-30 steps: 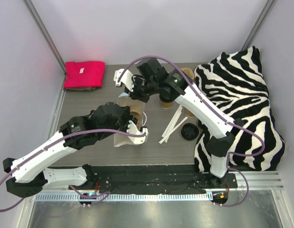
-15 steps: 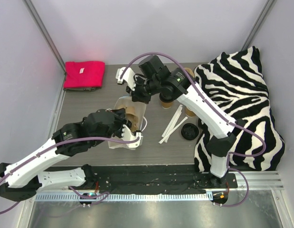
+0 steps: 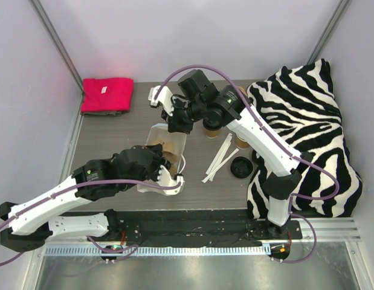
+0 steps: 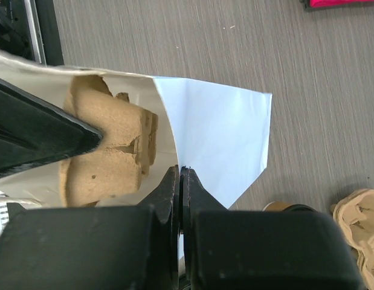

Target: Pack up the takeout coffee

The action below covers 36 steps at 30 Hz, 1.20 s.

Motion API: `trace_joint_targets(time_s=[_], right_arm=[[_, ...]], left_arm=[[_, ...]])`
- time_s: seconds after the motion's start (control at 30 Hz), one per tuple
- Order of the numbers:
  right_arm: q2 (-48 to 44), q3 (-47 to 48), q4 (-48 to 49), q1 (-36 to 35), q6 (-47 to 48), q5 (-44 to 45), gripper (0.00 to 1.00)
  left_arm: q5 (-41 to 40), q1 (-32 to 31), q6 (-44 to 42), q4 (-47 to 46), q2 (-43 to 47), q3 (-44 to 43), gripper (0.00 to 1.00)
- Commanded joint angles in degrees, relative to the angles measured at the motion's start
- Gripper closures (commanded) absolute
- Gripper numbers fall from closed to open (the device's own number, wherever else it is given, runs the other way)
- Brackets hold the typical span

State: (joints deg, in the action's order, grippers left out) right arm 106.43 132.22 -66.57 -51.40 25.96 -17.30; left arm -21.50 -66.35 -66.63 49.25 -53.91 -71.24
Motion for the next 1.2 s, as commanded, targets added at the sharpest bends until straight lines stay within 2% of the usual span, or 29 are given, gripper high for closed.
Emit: trace_joint_targets(time_s=[0.0, 0.3, 0.4, 0.47, 0.57, 0.8, 1.03, 1.17], right_arm=[[-1.9, 0.5, 0.3, -0.4, -0.7, -2.5, 0.99], [-1.1, 0.5, -0.8, -0.5, -1.3, -4.7, 0.99], [-1.2, 0.9, -1.6, -0.4, -2.4, -6.9, 0.99], [-1.8, 0.8, -1.9, -0.4, -3.3, -7.2, 0.99], [-2.0, 0.0, -1.9, -0.4, -3.7, -7.6, 0.99], [-2.0, -0.1, -2.7, -0.4, -4.6, -10.7, 0.99], [-2.2, -1.4, -3.1, -0.2, -5.0, -12.4, 0.99], [-1.4, 0.6, -2.3, 1.0, -6.5, -11.9, 0.99]], left_arm=[[-2.4, -1.7, -0.1, -0.5, 0.6, 3.3, 1.00], [-4.1, -2.2, -0.1, -4.5, -0.9, 5.6, 1.00], [-6.2, -2.2, -1.4, -5.6, -2.9, 1.9, 1.00], [-6.6, -2.2, -2.0, -4.0, -4.1, -3.6, 1.00], [-5.9, -2.2, -1.9, -1.0, -5.6, -6.5, 1.00], [-4.4, -2.2, -2.5, -2.8, -2.3, 2.1, 1.00], [-5.3, -2.2, -1.1, -10.4, 0.6, 8.0, 1.00], [-6.1, -2.3, -3.6, -12.4, 3.4, 11.0, 1.00]])
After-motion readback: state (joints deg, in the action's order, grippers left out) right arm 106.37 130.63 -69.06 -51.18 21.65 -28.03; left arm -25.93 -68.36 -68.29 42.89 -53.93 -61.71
